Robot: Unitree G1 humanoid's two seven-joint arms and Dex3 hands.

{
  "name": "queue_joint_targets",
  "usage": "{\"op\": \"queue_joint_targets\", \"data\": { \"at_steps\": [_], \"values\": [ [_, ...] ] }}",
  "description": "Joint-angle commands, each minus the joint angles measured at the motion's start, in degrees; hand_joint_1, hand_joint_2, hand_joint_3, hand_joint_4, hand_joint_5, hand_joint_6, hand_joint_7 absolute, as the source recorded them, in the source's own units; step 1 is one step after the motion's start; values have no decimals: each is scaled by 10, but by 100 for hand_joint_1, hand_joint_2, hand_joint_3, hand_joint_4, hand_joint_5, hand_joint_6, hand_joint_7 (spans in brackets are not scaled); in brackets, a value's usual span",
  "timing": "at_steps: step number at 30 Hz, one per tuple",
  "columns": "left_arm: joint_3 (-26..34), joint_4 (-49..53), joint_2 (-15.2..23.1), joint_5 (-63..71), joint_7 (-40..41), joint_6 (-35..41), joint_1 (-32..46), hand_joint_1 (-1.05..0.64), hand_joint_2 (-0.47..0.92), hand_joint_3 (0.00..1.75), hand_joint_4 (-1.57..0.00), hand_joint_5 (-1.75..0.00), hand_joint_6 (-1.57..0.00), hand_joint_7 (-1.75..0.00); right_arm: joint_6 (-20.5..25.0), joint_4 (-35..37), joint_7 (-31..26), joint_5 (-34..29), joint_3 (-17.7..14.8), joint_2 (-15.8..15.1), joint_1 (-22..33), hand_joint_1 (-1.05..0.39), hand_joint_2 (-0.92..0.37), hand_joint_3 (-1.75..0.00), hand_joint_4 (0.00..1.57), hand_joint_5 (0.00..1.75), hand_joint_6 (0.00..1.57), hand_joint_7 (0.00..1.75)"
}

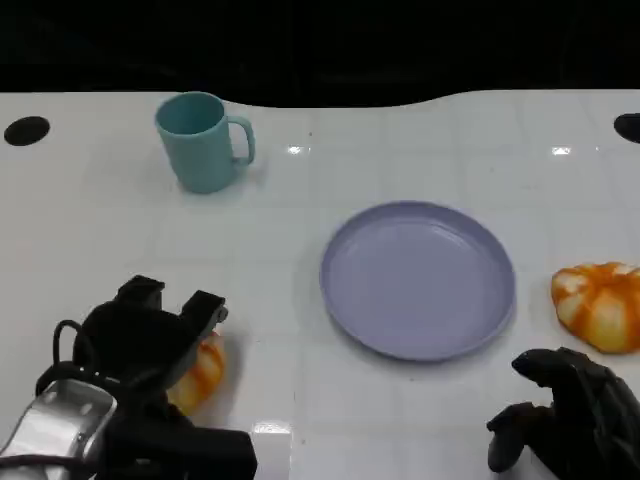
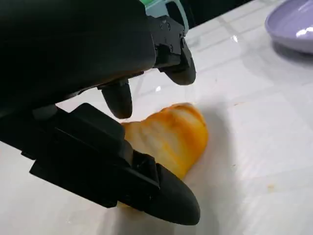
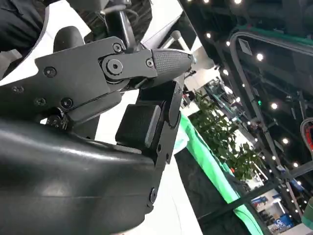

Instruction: Grasp the bread from the table and place it into the plate.

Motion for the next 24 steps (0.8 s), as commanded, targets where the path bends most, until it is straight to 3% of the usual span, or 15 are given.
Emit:
{"op": "queue_joint_targets", "data": {
  "at_steps": [1,9,12,13,15,16,17,18,20,24],
  "values": [
    [-23,55,10,2,15,17,-30,-105,73,1,0,-159,0,-99,-3,-12,-6,0,0,-4,8,-59,-92,-28,157,61,157,21],
    [-63,162,0,-19,29,31,-78,-105,70,0,0,-164,0,-109,-3,-14,-7,0,1,-5,9,-60,-92,-28,157,60,157,20],
    [-69,204,-5,-44,40,22,-94,-102,65,2,0,-171,0,-125,-2,-16,-6,0,2,-5,10,-60,-92,-28,157,61,157,20],
    [-72,211,-3,-49,47,18,-96,-94,64,5,-37,-167,0,-141,-4,-16,-6,0,2,-6,10,-60,-92,-28,157,60,157,20],
    [-76,223,2,-64,66,-1,-101,-90,63,8,-58,-163,0,-150,0,-19,-9,0,3,-5,11,-60,-92,-28,157,60,157,20],
    [-75,231,4,-74,90,-19,-102,-78,53,59,-101,-149,-49,-136,1,-21,-11,0,4,-5,12,-60,-92,-27,157,61,157,21],
    [-74,239,6,-82,109,-33,-104,-71,27,127,-134,-144,-101,-121,1,-22,-13,0,4,-4,12,-60,-92,-27,157,61,157,21],
    [-70,246,6,-92,136,-49,-103,-68,19,150,-145,-142,-119,-116,1,-24,-15,-1,5,-4,13,-60,-92,-27,157,62,157,21],
    [-67,263,6,-107,182,-75,-103,-66,22,170,-155,-161,-137,-135,-2,-23,-13,1,5,-3,13,-60,-92,-27,157,62,157,22],
    [-72,292,6,-116,239,-102,-110,-71,33,174,-157,-171,-128,-149,-4,-22,-10,1,6,-5,13,-59,-92,-29,157,61,157,21]
  ]
}}
